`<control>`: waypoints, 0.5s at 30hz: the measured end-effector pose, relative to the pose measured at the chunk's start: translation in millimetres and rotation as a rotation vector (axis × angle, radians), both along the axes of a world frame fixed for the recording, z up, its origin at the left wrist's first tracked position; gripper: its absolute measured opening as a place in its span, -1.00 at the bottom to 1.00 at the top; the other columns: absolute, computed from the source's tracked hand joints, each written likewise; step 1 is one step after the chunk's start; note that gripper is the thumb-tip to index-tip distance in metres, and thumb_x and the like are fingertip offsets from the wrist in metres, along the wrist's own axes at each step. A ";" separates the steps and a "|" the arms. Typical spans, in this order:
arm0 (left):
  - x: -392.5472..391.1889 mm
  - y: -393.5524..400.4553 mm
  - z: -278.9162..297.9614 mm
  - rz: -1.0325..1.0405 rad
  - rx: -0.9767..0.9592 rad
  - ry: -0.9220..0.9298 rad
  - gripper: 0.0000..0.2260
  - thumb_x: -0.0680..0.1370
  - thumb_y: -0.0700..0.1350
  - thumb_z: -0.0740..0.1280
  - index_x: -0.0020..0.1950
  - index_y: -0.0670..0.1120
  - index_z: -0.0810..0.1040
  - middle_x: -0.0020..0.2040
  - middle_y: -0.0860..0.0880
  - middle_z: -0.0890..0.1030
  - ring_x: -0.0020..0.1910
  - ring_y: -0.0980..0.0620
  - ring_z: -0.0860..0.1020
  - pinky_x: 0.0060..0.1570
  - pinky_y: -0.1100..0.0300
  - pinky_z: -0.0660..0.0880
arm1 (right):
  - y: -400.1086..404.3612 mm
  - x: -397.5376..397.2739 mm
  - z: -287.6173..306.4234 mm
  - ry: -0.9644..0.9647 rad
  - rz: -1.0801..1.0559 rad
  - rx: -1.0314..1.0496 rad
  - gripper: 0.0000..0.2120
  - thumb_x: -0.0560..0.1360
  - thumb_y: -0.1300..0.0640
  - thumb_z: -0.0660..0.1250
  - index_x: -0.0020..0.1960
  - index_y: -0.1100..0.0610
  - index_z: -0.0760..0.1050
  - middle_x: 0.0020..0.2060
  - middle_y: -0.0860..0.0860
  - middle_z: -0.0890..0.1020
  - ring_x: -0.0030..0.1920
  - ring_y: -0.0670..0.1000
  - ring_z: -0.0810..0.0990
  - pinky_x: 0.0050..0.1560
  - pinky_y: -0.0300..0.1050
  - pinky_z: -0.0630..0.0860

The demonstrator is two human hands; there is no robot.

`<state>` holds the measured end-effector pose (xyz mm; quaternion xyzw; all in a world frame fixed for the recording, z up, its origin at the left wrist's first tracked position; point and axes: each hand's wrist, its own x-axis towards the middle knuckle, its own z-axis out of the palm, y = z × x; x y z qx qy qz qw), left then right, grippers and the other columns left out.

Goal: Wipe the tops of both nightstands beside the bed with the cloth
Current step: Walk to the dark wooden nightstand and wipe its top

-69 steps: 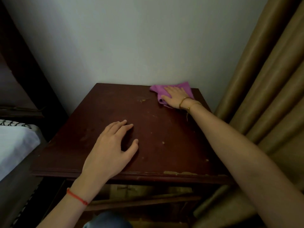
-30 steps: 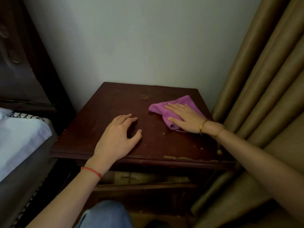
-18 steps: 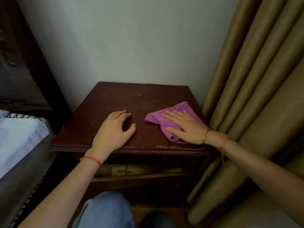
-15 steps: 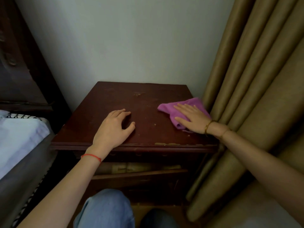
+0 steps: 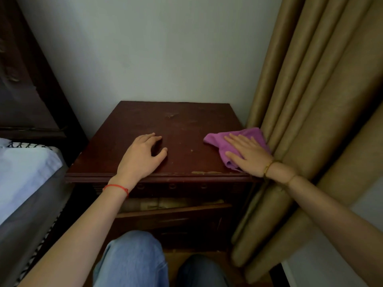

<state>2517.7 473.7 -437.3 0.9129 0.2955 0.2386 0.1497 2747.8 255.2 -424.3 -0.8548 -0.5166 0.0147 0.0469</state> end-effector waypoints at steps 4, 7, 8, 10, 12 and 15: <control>1.5 -0.8 -0.4 -0.003 0.002 0.003 -0.53 0.56 0.13 0.27 0.43 -0.02 0.44 0.44 -0.01 0.41 0.46 0.03 0.25 0.42 0.13 0.20 | -13.4 -27.2 -4.9 0.015 0.200 0.020 -0.22 0.37 -0.40 -0.25 0.53 -0.11 -0.09 0.53 -0.16 -0.01 0.52 -0.10 -0.06 0.47 -0.11 -0.20; 1.8 -0.3 -0.1 -0.003 0.006 0.013 -0.53 0.57 0.13 0.26 0.44 -0.02 0.42 0.45 0.00 0.39 0.47 0.04 0.24 0.42 0.14 0.18 | -3.2 5.8 1.8 0.041 0.068 -0.014 -0.28 0.45 -0.38 -0.16 0.53 -0.09 -0.07 0.54 -0.10 0.01 0.53 -0.06 -0.04 0.46 -0.12 -0.18; 1.3 -0.2 0.1 -0.001 0.008 0.014 -0.53 0.57 0.13 0.26 0.44 -0.02 0.42 0.45 0.00 0.39 0.47 0.05 0.24 0.42 0.14 0.18 | 3.3 14.3 3.6 0.040 -0.001 -0.032 -0.35 0.54 -0.31 -0.08 0.54 -0.06 -0.06 0.54 -0.07 0.01 0.53 -0.04 -0.03 0.47 -0.09 -0.17; 1.2 0.1 -0.4 0.003 0.007 0.015 -0.53 0.57 0.14 0.26 0.44 -0.01 0.42 0.45 0.00 0.39 0.47 0.04 0.24 0.42 0.13 0.19 | 14.0 10.2 4.4 0.007 -0.034 -0.042 -0.42 0.60 -0.18 -0.01 0.55 -0.03 -0.07 0.54 -0.04 0.00 0.53 -0.01 -0.04 0.49 -0.06 -0.16; 1.4 0.1 -0.6 0.008 0.006 0.017 -0.53 0.57 0.15 0.26 0.44 0.00 0.42 0.45 0.01 0.39 0.47 0.04 0.24 0.42 0.10 0.20 | 17.5 -13.6 1.2 -0.022 0.082 -0.015 -0.39 0.58 -0.25 -0.06 0.54 -0.04 -0.07 0.54 -0.07 0.00 0.53 -0.04 -0.03 0.48 -0.09 -0.17; 1.8 0.1 0.0 0.017 0.006 0.021 -0.53 0.56 0.15 0.26 0.44 0.01 0.42 0.46 0.01 0.39 0.47 0.04 0.24 0.42 0.09 0.20 | 10.5 -38.1 -1.3 0.027 0.266 0.000 -0.22 0.42 -0.45 -0.21 0.54 -0.09 -0.09 0.53 -0.14 -0.01 0.52 -0.10 -0.06 0.49 -0.10 -0.20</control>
